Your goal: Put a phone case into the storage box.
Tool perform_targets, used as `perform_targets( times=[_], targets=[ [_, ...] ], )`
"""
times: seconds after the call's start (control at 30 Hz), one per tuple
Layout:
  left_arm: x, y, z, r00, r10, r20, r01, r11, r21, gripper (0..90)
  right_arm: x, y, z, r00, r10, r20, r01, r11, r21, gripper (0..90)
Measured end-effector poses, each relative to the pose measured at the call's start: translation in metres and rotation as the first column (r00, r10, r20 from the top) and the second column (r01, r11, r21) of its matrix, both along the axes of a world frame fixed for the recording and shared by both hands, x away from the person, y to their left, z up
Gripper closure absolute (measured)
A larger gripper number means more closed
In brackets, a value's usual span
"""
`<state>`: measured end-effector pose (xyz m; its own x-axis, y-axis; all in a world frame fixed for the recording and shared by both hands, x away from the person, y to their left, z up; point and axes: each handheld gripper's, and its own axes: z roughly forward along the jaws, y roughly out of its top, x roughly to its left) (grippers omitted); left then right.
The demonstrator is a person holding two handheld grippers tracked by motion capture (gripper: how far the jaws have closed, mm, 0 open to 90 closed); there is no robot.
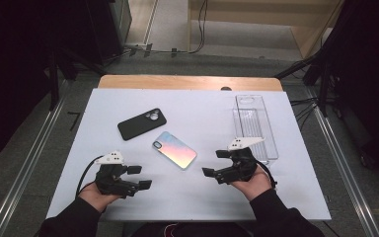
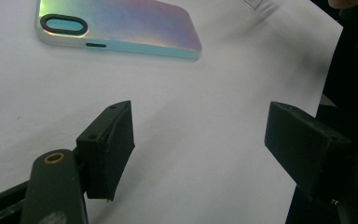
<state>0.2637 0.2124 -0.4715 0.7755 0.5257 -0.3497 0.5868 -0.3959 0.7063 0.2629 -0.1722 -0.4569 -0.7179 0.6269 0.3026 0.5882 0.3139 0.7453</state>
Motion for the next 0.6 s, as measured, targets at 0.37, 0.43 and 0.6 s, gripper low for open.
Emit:
perform_targets(
  times=[0.37, 0.43, 0.6],
  targets=[
    [0.0, 0.0, 0.0, 1.0, -0.001, -0.002, 0.001, 1.0, -0.001, 24.3, 0.015, 0.015, 0.004, 0.9999, 0.012, 0.0, -0.012, 1.0, 0.004, 11.8],
    [0.0, 0.0, 0.0, 1.0, -0.002, -0.002, 0.002, 1.0, -0.001, 24.3, 0.016, 0.016, 0.004, 0.9999, 0.012, 0.005, -0.012, 1.0, 0.002, 11.9],
    [0.0, 0.0, 0.0, 1.0, -0.004, -0.002, 0.004, 1.0, 0.002, 24.3, 0.023, 0.021, 0.004, 0.9999, 0.016, 0.001, -0.016, 1.0, 0.012, 11.2]
  ],
)
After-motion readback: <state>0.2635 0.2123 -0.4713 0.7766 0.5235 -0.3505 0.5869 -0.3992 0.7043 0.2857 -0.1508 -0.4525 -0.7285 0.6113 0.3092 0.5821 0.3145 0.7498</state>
